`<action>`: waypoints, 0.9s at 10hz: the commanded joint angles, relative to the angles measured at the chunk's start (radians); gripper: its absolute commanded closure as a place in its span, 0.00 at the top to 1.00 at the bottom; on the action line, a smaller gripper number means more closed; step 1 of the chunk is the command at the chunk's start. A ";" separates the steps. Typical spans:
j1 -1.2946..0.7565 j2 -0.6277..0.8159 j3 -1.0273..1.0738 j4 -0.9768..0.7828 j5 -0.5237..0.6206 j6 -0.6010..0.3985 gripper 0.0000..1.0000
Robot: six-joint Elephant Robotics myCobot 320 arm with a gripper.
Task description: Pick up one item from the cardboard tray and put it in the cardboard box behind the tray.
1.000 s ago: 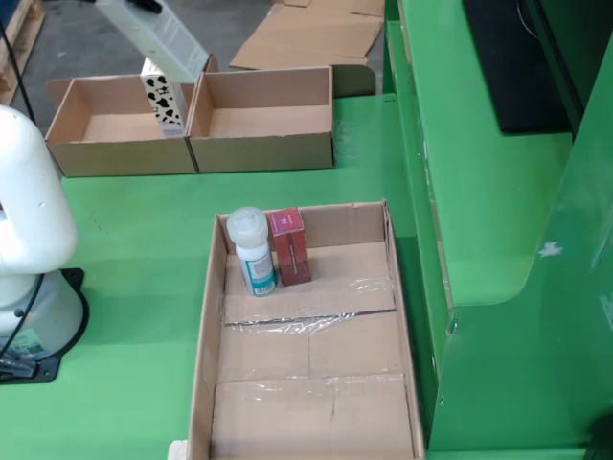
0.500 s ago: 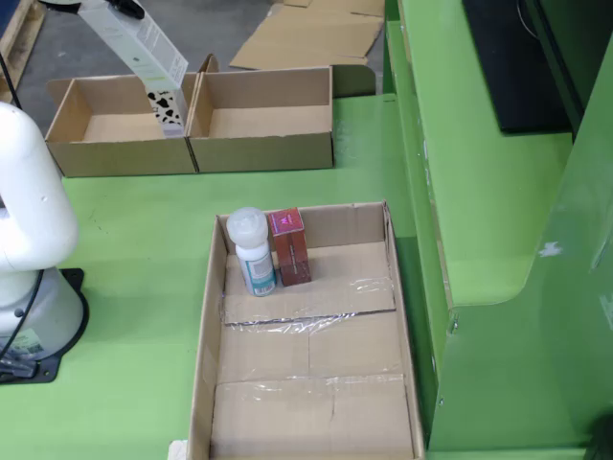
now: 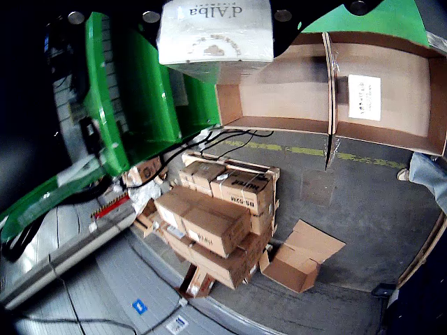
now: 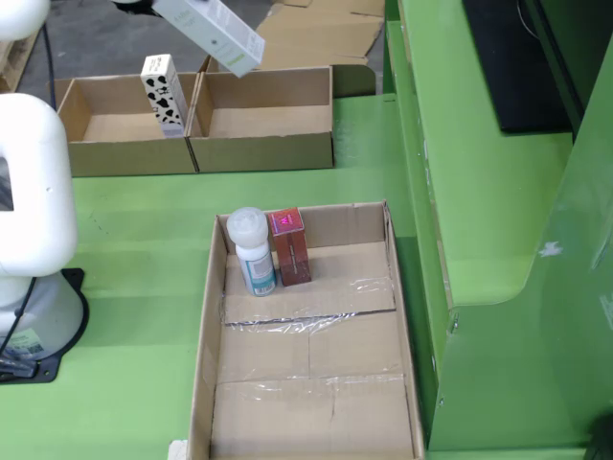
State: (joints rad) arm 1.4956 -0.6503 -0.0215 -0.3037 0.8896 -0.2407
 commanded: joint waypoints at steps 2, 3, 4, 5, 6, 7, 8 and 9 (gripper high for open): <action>-0.124 -0.184 0.021 0.815 0.063 -0.039 0.00; -0.124 -0.184 0.021 0.815 0.063 -0.020 0.00; -0.123 -0.197 0.022 0.816 0.063 -0.022 0.00; -0.123 -0.197 0.021 0.816 0.063 -0.033 0.00; -0.170 -0.275 0.021 0.816 0.063 -0.055 0.00; -0.170 -0.275 0.021 0.816 0.063 -0.062 0.00; -0.191 -0.309 0.021 0.816 0.063 -0.096 0.00; -0.191 -0.309 0.022 0.816 0.063 -0.086 0.00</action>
State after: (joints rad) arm 1.3299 -0.9556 -0.0305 0.1058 0.9664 -0.2976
